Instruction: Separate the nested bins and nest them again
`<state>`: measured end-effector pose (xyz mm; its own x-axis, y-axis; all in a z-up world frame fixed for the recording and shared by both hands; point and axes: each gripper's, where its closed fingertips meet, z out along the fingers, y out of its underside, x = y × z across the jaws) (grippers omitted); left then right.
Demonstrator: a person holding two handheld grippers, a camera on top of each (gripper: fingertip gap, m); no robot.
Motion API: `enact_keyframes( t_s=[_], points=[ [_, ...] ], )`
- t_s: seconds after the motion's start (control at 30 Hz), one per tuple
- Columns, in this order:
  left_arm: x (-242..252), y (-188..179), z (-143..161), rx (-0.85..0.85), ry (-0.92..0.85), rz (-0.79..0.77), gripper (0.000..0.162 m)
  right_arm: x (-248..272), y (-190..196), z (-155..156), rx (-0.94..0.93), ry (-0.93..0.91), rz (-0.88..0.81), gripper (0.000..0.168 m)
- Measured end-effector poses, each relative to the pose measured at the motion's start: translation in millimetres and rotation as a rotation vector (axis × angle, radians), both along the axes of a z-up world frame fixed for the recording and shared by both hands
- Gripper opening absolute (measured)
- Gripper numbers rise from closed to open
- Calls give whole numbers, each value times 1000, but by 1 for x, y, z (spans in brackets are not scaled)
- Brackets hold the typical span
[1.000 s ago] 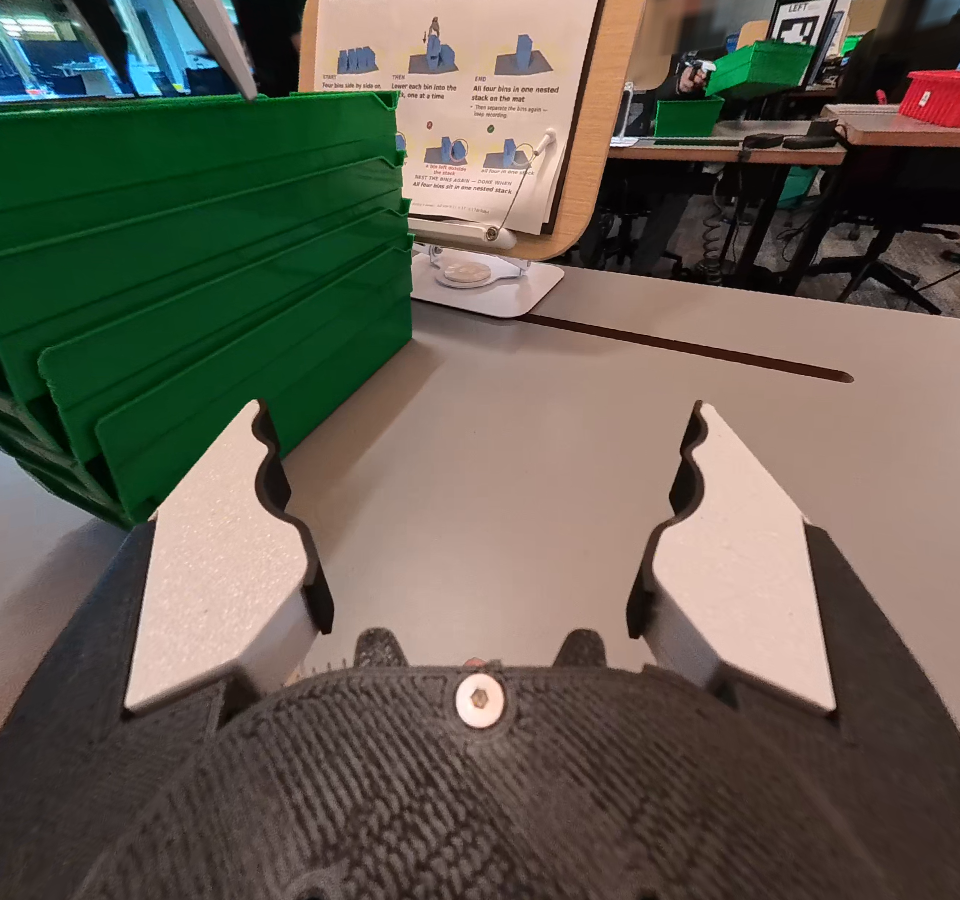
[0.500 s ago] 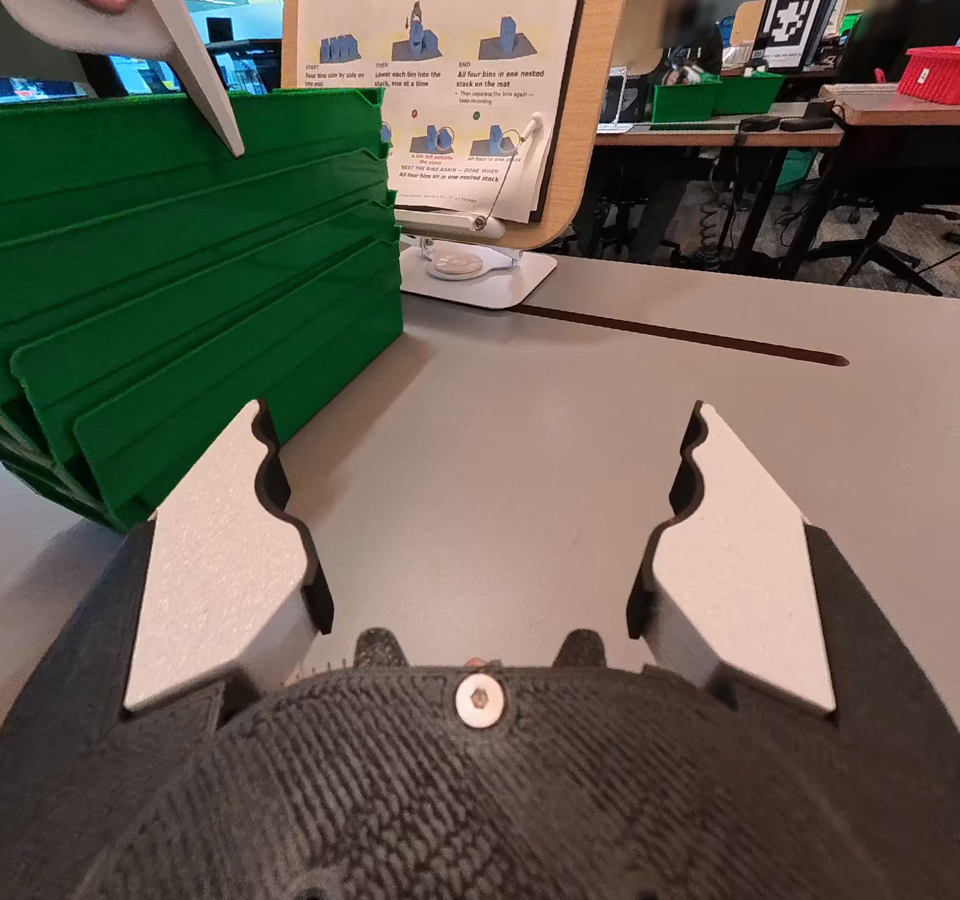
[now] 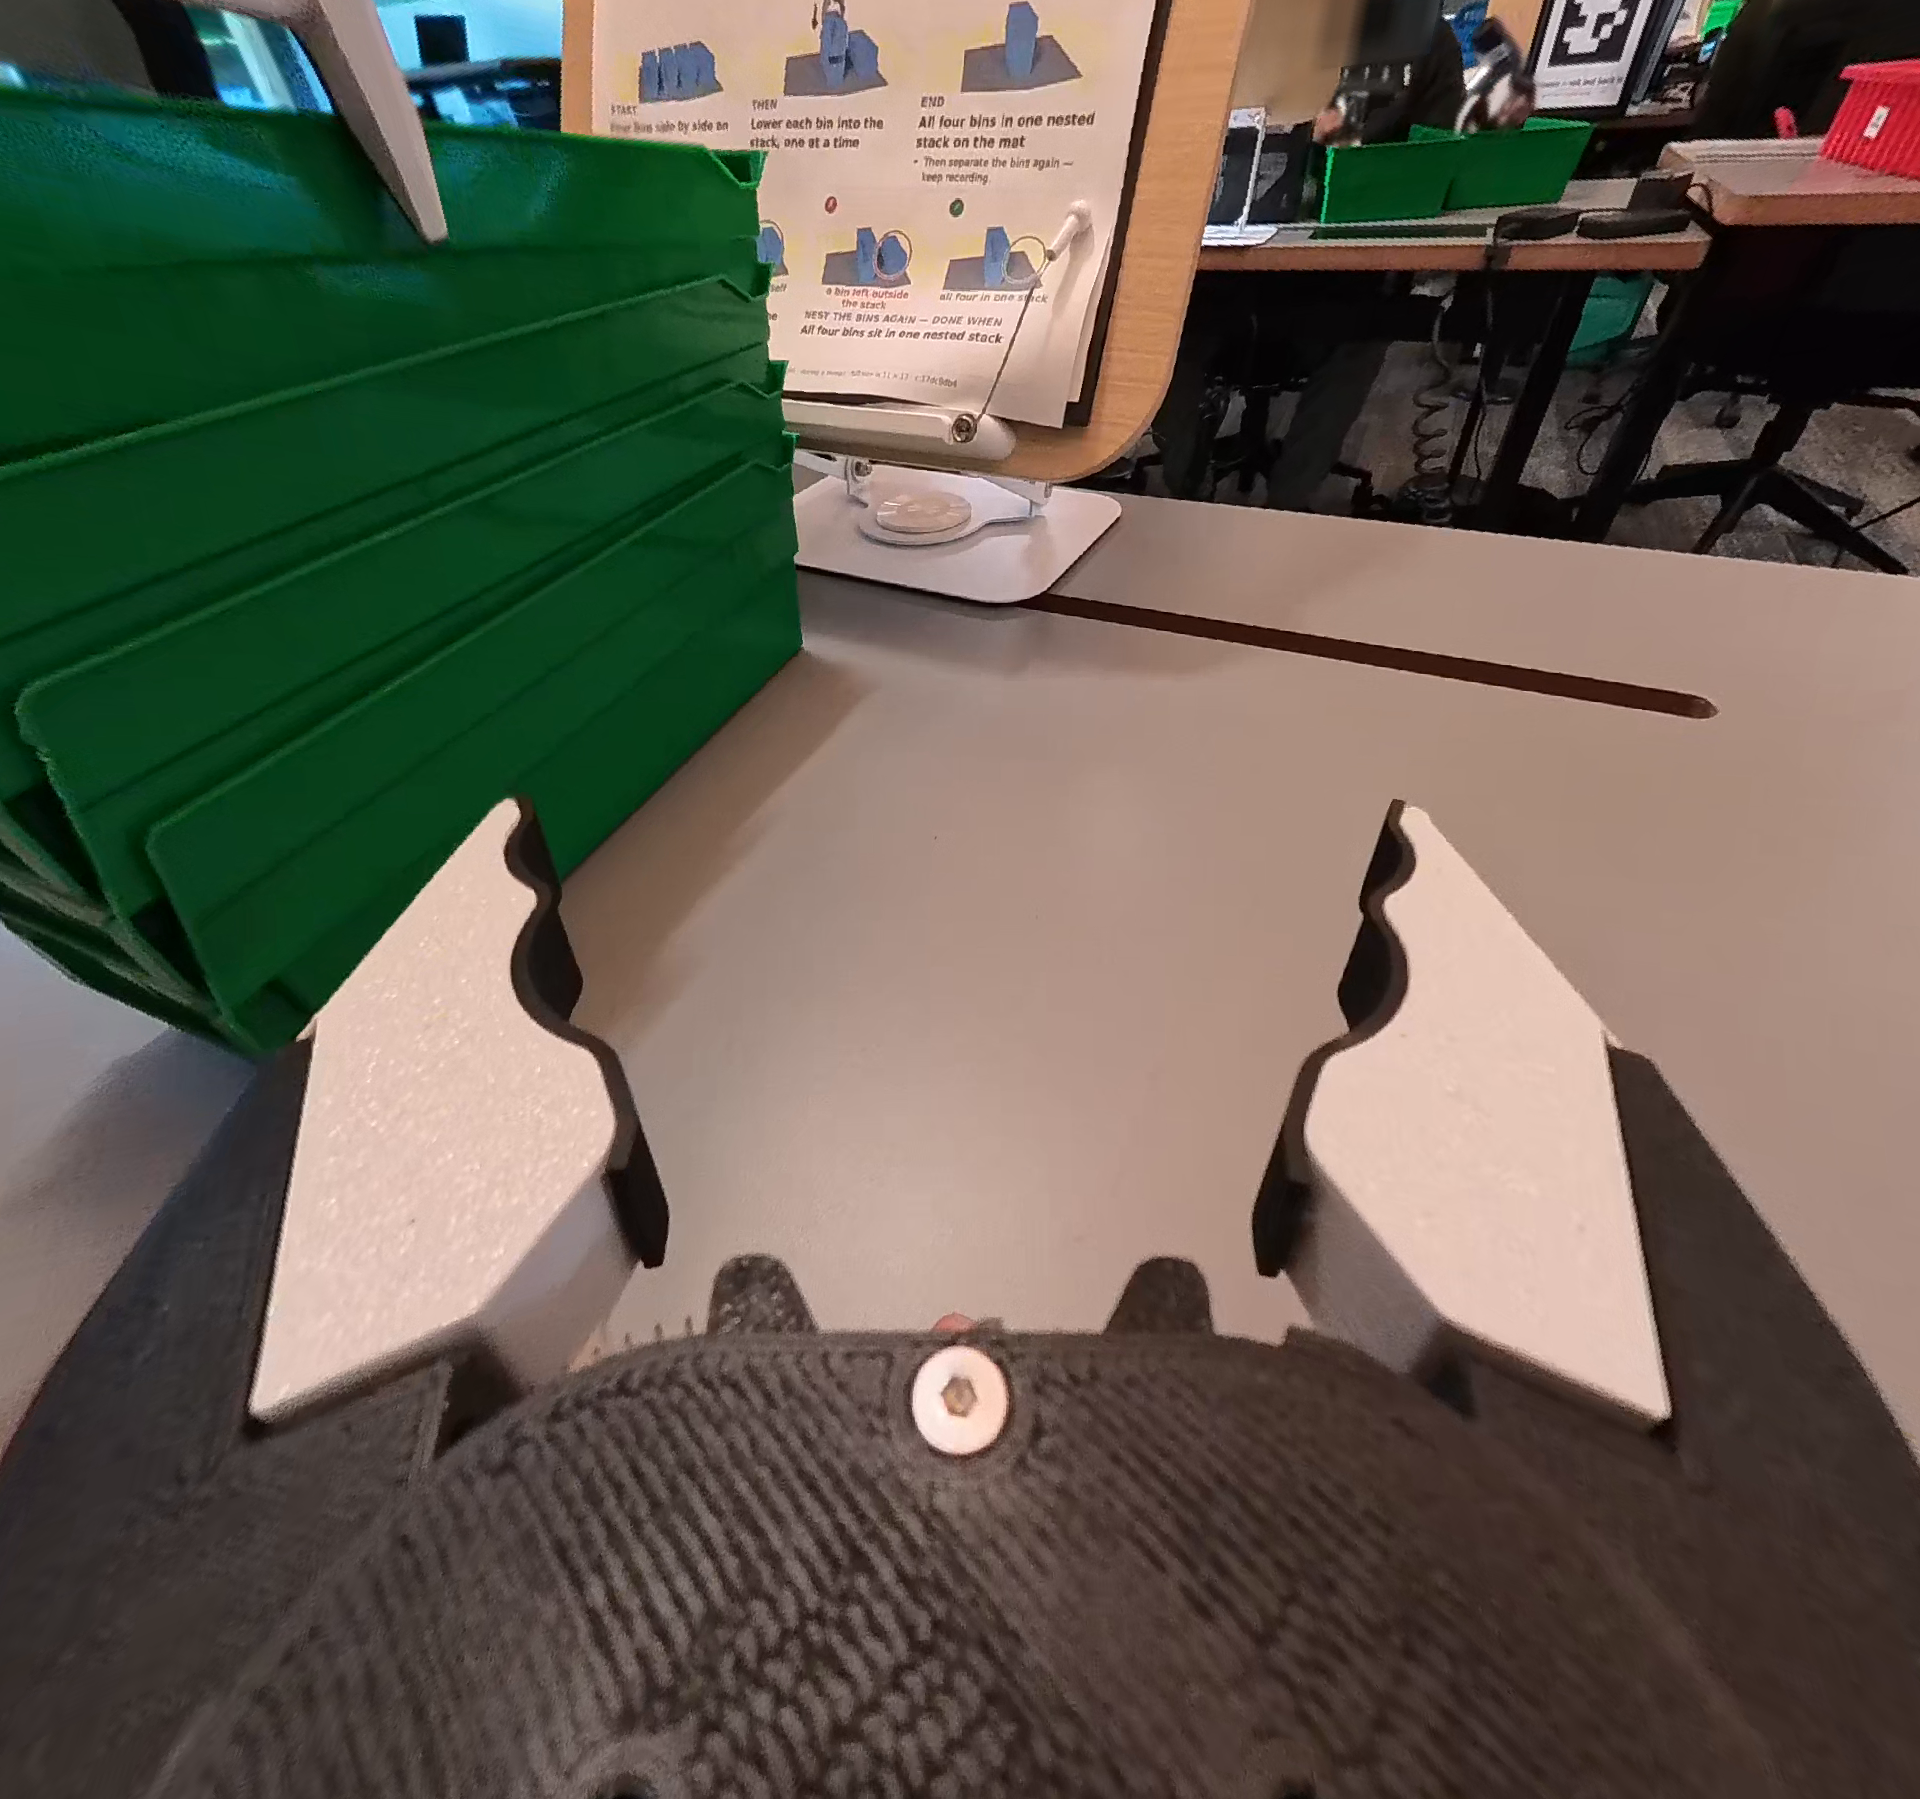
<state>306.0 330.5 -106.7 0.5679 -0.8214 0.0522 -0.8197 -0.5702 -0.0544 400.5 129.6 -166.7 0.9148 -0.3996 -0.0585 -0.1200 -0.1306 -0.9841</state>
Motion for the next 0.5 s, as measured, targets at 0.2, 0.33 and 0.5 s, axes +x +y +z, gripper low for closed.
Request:
enact_keyframes(
  t_s=[0.2, 0.33, 0.5],
  points=[
    [6, 5, 34, 20, -47, -3, 97, 0, 0, -1, -5, -1, 1, 149],
    [7, 12, 73, 68, -83, -27, 97, 0, 0, -3, -12, 2, 2, 149],
    [-16, 40, 124, 101, -119, -41, 99, -1, 0, -4, -19, -4, 2, 149]
  ],
)
